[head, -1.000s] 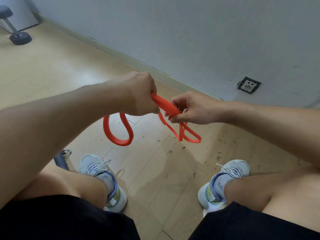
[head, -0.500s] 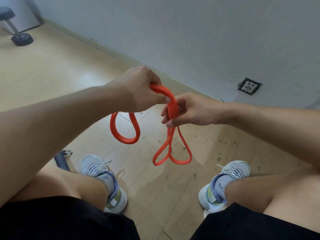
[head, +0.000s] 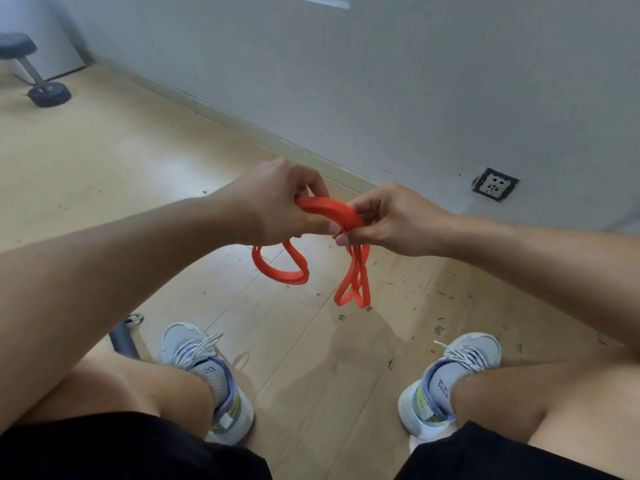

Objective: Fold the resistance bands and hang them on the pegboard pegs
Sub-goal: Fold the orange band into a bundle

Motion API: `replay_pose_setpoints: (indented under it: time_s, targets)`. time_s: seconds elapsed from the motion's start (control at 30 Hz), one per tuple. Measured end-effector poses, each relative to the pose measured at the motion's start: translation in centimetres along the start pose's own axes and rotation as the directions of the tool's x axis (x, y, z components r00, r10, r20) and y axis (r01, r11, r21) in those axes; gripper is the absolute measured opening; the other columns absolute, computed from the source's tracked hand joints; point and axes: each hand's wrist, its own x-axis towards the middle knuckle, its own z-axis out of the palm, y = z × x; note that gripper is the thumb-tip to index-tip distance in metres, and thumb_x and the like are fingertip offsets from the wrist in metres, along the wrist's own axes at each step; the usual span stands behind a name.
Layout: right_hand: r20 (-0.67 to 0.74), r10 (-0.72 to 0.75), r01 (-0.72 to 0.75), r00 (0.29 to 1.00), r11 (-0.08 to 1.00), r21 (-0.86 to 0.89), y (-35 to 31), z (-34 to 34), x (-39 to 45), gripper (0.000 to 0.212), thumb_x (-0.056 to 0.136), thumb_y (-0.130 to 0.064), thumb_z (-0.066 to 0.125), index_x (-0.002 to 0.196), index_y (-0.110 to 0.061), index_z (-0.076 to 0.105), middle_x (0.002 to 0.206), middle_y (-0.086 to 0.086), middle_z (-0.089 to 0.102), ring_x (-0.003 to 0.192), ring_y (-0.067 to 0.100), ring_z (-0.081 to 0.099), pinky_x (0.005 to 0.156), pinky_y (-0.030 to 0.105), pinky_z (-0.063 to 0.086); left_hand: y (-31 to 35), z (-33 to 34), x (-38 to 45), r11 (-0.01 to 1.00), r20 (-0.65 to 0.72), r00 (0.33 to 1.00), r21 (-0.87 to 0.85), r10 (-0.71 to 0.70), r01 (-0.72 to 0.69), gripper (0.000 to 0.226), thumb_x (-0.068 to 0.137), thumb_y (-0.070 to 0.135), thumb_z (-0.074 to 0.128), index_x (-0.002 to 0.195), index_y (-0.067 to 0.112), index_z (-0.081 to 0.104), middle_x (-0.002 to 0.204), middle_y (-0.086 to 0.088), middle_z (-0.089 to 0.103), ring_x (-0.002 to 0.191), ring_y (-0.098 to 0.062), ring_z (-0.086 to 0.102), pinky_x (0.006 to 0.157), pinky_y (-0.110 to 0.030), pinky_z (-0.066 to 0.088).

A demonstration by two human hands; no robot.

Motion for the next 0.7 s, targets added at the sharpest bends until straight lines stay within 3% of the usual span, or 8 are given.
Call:
replay_pose_setpoints:
  time_s: [0.07, 0.27, 0.43, 0.7]
  targets:
    - [-0.014, -0.008, 0.008, 1.000, 1.000, -0.021, -0.20, 0.15, 0.05, 0.025, 0.088, -0.022, 0.079, 0.112, -0.015, 0.079, 0.092, -0.003, 0.080, 0.085, 0.013, 0.078, 0.091, 0.039, 0.062, 0.01, 0.29, 0.25, 1.000, -0.003, 1.000, 0.007, 0.016, -0.016, 0.023, 0.083, 0.042, 0.079, 0.095, 0.023, 0.072, 0.075, 0.006, 0.074, 0.066, -0.007, 0.071, 0.064, -0.027, 0.060]
    - [-0.091, -0.018, 0.009, 0.996, 0.995, -0.096, -0.55, 0.01, 0.13, 0.027, 0.086, -0.027, 0.079, 0.110, -0.016, 0.078, 0.092, -0.005, 0.076, 0.085, 0.012, 0.074, 0.084, 0.031, 0.062, -0.68, 0.52, 0.52, 0.999, -0.007, 1.000, -0.040, -0.025, 0.025, 0.008, 0.091, 0.028, 0.074, 0.095, 0.021, 0.071, 0.081, 0.011, 0.075, 0.067, -0.001, 0.073, 0.063, -0.015, 0.056]
    - [-0.088, -0.005, -0.006, 0.996, 0.993, -0.118, -0.68, 0.21, 0.22, 0.026, 0.090, -0.028, 0.075, 0.113, -0.019, 0.080, 0.083, -0.016, 0.073, 0.077, 0.007, 0.072, 0.067, 0.013, 0.052, -0.68, 0.67, 0.63, 0.999, -0.042, 0.999, -0.040, -0.029, 0.028, 0.008, 0.091, 0.028, 0.074, 0.097, 0.022, 0.073, 0.079, 0.011, 0.073, 0.065, -0.001, 0.072, 0.062, -0.014, 0.056]
    - [-0.118, 0.027, -0.043, 0.993, 0.990, -0.137, -0.94, 0.22, 0.37, 0.026, 0.091, -0.026, 0.073, 0.116, -0.018, 0.078, 0.084, -0.017, 0.069, 0.080, 0.007, 0.071, 0.067, 0.013, 0.052, -0.47, 0.43, 0.77, 0.999, -0.133, 0.991, -0.020, -0.035, 0.033, 0.018, 0.092, 0.030, 0.072, 0.104, 0.018, 0.078, 0.081, 0.006, 0.073, 0.070, -0.009, 0.071, 0.058, -0.016, 0.051]
